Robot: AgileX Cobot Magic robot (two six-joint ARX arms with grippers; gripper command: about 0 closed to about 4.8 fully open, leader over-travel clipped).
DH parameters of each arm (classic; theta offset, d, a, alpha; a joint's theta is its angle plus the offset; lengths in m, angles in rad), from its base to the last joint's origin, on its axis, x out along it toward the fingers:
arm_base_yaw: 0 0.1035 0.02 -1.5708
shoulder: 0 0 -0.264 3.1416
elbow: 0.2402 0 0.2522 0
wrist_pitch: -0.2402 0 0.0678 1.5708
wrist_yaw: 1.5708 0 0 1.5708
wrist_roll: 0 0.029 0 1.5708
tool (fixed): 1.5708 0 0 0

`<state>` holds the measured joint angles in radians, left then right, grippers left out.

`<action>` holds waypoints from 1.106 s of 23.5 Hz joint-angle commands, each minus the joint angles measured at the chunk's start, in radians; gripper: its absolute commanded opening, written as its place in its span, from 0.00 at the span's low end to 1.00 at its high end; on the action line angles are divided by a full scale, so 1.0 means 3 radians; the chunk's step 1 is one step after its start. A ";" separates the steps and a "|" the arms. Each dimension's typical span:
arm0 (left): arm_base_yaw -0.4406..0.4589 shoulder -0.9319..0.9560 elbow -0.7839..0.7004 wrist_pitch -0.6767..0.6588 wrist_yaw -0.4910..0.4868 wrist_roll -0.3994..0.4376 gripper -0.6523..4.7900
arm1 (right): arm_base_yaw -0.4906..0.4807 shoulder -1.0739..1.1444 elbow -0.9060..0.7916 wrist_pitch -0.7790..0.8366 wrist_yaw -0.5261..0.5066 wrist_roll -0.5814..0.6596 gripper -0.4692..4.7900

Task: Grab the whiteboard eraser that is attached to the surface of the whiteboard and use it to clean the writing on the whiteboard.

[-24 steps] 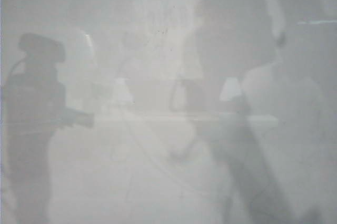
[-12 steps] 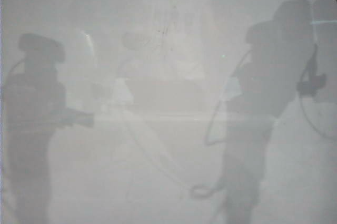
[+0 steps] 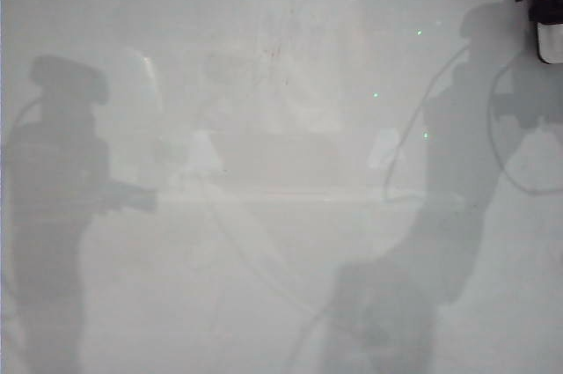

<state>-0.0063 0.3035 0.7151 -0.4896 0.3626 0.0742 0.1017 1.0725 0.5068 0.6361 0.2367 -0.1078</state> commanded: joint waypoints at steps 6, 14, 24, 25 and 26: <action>0.0001 0.0005 0.0020 0.0043 -0.0029 0.0020 0.11 | -0.0028 0.0333 0.0076 0.0515 -0.0011 -0.0014 0.47; 0.0000 0.0009 0.0020 0.0042 -0.0037 0.0097 0.11 | -0.0028 0.0380 0.0078 0.0498 -0.0027 -0.0018 0.86; 0.0000 0.0259 0.0020 0.0267 -0.0336 0.0103 0.11 | -0.0020 -0.0261 0.0078 -0.0392 -0.0024 -0.0015 0.90; 0.0000 0.0298 0.0020 0.0320 -0.0334 0.0102 0.11 | -0.0018 -0.0390 0.0078 -0.0530 -0.0024 -0.0015 0.90; 0.0000 0.0350 0.0020 0.0388 -0.0334 0.0102 0.11 | -0.0018 -0.0524 0.0078 -0.0668 -0.0025 -0.0015 0.89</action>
<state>-0.0063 0.3958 0.7151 -0.4213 0.2649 0.1013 0.0952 0.9516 0.5255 0.4957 0.2272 -0.1135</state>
